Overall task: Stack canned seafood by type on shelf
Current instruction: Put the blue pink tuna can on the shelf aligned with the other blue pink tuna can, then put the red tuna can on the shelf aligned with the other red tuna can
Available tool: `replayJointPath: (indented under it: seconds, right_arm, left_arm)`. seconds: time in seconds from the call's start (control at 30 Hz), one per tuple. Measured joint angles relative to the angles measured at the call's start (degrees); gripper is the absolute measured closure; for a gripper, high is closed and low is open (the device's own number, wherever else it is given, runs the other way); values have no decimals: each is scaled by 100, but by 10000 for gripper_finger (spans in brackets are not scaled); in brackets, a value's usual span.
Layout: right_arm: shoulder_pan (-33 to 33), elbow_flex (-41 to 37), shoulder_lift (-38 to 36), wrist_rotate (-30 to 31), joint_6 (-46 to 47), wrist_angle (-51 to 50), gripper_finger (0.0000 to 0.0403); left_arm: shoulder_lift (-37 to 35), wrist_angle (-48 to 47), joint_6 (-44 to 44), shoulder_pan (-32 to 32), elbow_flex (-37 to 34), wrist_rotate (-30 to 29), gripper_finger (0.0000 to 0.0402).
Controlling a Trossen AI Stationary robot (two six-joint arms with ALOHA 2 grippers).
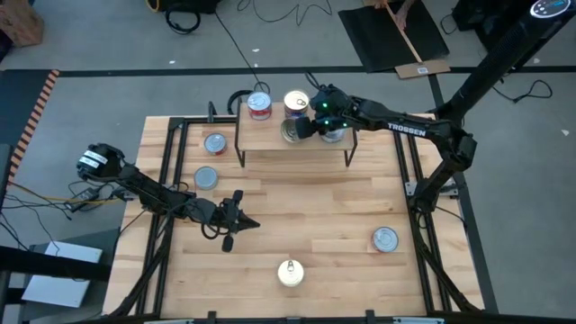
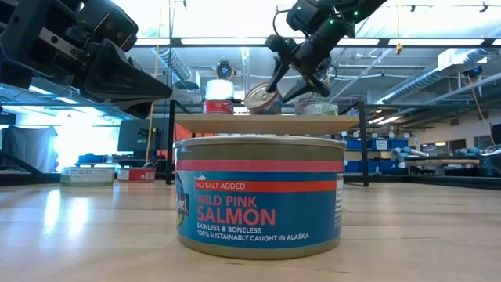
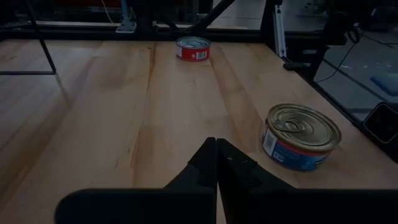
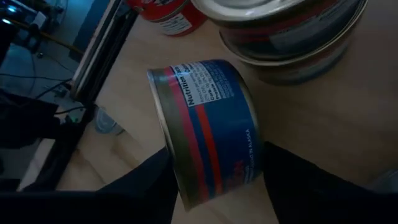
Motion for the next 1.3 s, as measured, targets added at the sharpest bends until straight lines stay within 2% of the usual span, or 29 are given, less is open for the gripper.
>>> replayJointPath:
  seconds: [0.2,0.37,0.8,1.0,1.07,1.17,1.3]
  right_arm:
    - [-34,0,0,-187,251,0,186]
    - [-89,0,0,-79,278,-19,179]
    - [-155,0,-7,11,68,-142,68]
    - [-126,0,-198,-17,-366,-148,54]
    - [-84,0,-368,-19,-561,-146,59]
    - [59,0,-686,105,-1021,-155,76]
    - [496,0,-1104,835,-1962,-383,121]
  left_arm:
    - [0,0,-34,0,0,54,394]
    - [0,0,-196,-1,0,240,394]
    - [0,1,-450,-2,4,276,394]
    - [-29,-62,-283,8,191,325,394]
    - [-125,-384,-212,49,306,410,394]
    - [-372,-1341,-167,139,620,395,394]
    - [-806,-2785,79,199,1046,96,394]
